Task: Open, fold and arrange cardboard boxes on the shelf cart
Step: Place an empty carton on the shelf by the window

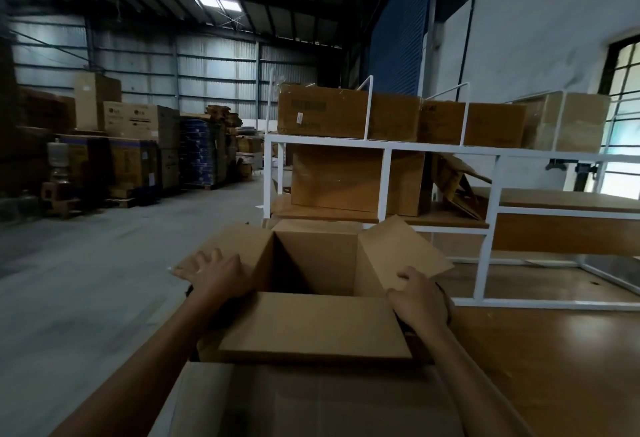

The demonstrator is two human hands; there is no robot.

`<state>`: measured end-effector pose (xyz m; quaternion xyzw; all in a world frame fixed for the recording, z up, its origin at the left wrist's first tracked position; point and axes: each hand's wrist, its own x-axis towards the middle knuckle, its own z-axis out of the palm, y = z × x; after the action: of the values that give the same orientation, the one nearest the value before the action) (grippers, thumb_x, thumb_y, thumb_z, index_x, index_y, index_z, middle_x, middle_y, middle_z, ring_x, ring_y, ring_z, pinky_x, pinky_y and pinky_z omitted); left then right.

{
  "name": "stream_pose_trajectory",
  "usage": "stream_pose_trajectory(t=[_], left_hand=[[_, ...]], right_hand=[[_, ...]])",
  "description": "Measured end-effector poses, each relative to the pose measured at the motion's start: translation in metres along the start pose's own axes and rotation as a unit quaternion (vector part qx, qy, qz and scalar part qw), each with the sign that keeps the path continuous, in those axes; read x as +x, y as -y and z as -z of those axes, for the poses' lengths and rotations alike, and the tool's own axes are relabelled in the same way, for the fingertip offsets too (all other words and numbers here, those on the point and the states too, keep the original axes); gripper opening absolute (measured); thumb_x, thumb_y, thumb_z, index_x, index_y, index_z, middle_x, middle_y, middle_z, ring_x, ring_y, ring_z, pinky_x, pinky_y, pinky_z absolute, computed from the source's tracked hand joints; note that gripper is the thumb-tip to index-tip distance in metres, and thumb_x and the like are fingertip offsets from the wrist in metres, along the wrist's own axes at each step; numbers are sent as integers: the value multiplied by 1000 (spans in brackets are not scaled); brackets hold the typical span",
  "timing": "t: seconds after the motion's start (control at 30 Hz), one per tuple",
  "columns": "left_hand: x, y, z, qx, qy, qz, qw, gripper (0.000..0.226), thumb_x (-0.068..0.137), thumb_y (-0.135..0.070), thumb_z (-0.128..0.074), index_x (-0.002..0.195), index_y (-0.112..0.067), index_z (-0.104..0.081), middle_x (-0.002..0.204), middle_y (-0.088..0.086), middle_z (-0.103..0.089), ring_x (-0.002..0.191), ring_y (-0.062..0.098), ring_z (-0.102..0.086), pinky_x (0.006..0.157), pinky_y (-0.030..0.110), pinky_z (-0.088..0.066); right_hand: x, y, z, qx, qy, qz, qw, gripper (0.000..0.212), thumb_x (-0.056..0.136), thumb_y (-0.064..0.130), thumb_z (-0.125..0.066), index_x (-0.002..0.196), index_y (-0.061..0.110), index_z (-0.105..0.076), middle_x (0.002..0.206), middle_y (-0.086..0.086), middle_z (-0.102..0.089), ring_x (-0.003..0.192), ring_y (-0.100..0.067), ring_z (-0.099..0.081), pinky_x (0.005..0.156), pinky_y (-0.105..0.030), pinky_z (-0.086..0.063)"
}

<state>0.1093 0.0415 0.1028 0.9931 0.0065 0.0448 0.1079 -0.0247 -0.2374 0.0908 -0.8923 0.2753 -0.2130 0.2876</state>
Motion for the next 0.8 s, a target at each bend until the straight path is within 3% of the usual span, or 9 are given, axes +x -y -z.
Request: stream_pose_trajectory(t=[0.07,0.13,0.2,0.27,0.37,0.47,0.63,0.73,0.8], left_hand=[[-2,1,0,30,-12,-33,999,55,88,-61,-52,132,-30,-51,156,10,-30,147,41,-14,103,83,0],[-6,-4,3,36,-39,-106,993,55,85,-60,-57,132,-31,-53,145,3,-46,141,32,-32,109,76,-13],[-15,-17,9,-13,-59,-222,973,41,87,-55,-60,119,-31,-59,119,-6,-59,119,20,-53,104,50,-43],[-27,-34,9,-69,-20,-304,950,25,90,-52,-57,106,-33,-62,102,-14,-60,98,8,-60,89,35,-51],[-46,-54,-16,-79,92,-327,937,37,95,-61,-38,108,-35,-61,104,-10,-64,96,8,-61,92,38,-47],[-54,-61,-33,14,96,-317,944,56,94,-69,-19,121,-36,-55,118,-4,-61,107,17,-57,98,48,-40],[-59,-64,-26,33,112,-304,946,58,96,-66,-19,136,-35,-47,138,2,-53,123,24,-51,106,54,-33],[-71,-69,-23,56,116,-293,947,62,97,-65,-20,149,-34,-32,155,1,-37,141,26,-36,115,55,-21],[-81,-77,-19,74,132,-296,943,68,95,-68,-20,154,-34,-20,163,0,-21,149,26,-21,118,55,-12]], right_hand=[[-5,5,-3,-84,-34,-8,996,57,84,43,-66,135,30,-46,153,-15,-25,139,-37,-28,106,-55,-37],[-15,15,-2,-130,-78,2,988,55,84,50,-63,133,32,-46,159,-17,-9,145,-41,-14,111,-63,-27],[-27,26,4,-178,-129,39,975,55,86,55,-58,133,31,-45,161,-18,-3,147,-43,-6,114,-64,-21],[-33,34,3,-173,-131,95,972,55,89,55,-54,136,29,-43,161,-15,-11,147,-37,-13,113,-57,-24],[-39,38,-14,-108,10,160,981,45,90,62,-46,123,32,-53,134,0,-49,121,-19,-50,99,-43,-45],[-44,25,-40,-161,95,192,963,57,94,69,-19,105,31,-61,115,4,-61,115,-22,-54,101,-48,-38],[-44,20,-32,-191,125,207,951,62,98,63,-17,145,30,-41,157,-1,-34,145,-24,-28,115,-50,-19],[-54,8,-20,-172,159,198,952,66,97,66,-22,154,32,-23,165,1,-14,151,-23,-10,117,-54,-14],[-61,-7,-13,-169,149,177,958,66,96,67,-24,154,35,-20,165,2,-10,151,-25,-9,116,-60,-13]])
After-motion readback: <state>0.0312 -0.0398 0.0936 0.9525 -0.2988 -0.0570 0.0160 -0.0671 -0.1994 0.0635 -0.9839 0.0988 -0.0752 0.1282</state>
